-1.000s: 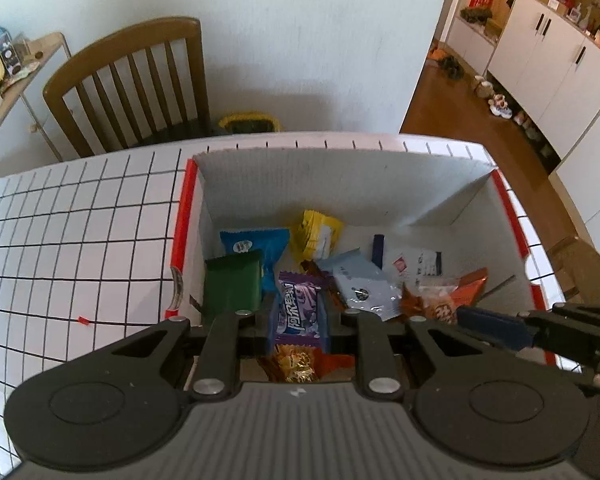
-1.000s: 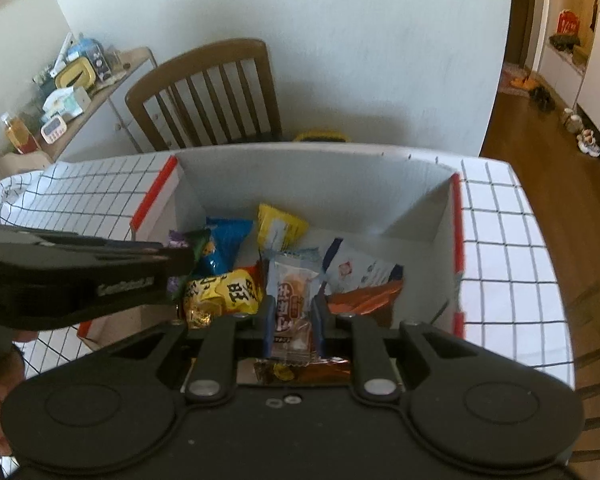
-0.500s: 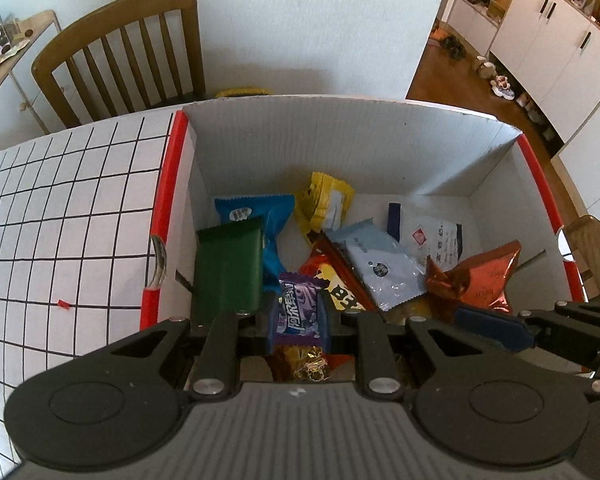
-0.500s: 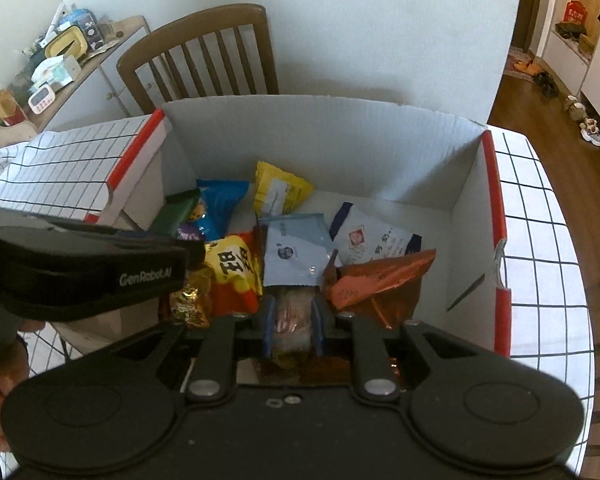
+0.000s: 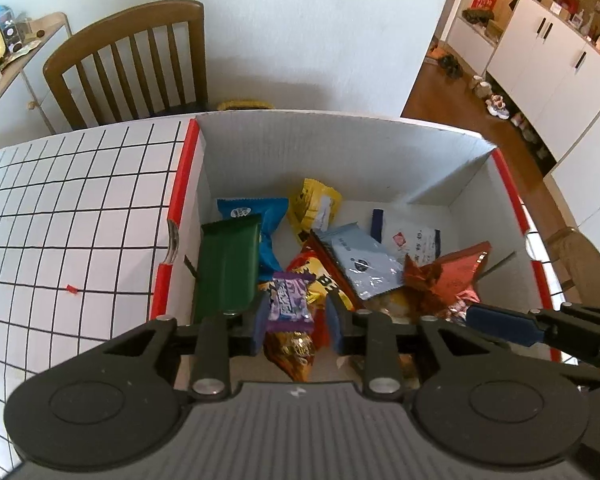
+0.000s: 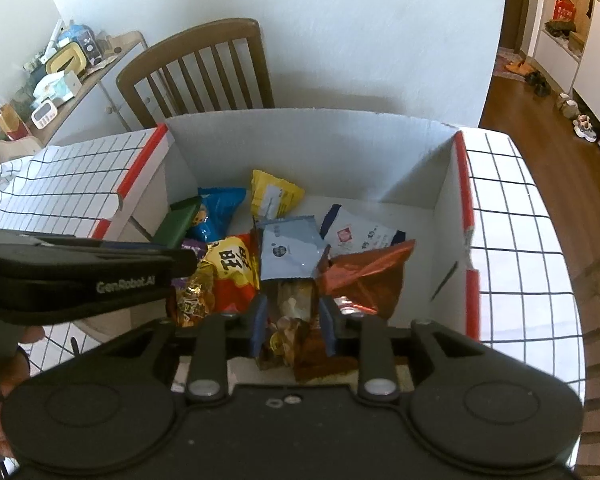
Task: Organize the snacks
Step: 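Open both tools and withdraw them from the box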
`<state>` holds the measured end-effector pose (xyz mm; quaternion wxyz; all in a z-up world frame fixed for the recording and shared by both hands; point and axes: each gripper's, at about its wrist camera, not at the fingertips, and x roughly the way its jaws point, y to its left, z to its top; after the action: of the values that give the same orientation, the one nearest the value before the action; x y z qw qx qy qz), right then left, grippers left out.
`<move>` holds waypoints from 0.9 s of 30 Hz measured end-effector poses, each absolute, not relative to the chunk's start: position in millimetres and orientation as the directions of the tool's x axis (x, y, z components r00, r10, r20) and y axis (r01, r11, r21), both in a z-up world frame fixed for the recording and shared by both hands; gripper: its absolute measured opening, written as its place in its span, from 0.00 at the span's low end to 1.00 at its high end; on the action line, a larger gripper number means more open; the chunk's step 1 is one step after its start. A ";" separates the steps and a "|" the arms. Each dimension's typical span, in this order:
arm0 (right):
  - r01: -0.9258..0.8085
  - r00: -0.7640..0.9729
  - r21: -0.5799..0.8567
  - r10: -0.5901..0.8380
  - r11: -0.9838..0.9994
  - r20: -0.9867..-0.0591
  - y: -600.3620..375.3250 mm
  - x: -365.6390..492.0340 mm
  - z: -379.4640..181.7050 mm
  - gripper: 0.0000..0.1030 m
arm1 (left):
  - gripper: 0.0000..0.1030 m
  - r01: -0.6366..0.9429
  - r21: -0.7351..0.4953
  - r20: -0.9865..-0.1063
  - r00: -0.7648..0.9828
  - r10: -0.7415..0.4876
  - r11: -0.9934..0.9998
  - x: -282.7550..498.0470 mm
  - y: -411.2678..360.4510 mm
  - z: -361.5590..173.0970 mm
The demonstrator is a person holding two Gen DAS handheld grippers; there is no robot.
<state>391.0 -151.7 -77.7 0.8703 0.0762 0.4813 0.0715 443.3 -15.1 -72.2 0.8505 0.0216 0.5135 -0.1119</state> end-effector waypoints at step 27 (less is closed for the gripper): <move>-0.113 0.709 0.237 0.245 0.965 -0.662 -184.0 288.8 -4.9 0.90 | 0.66 0.227 -0.036 -0.732 0.657 -0.180 0.973 323.9 -10.6 7.0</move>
<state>288.8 -184.0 -4.9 0.9199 0.0898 0.3692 0.0973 323.9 -10.6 7.0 0.9098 0.0292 0.3986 -0.1117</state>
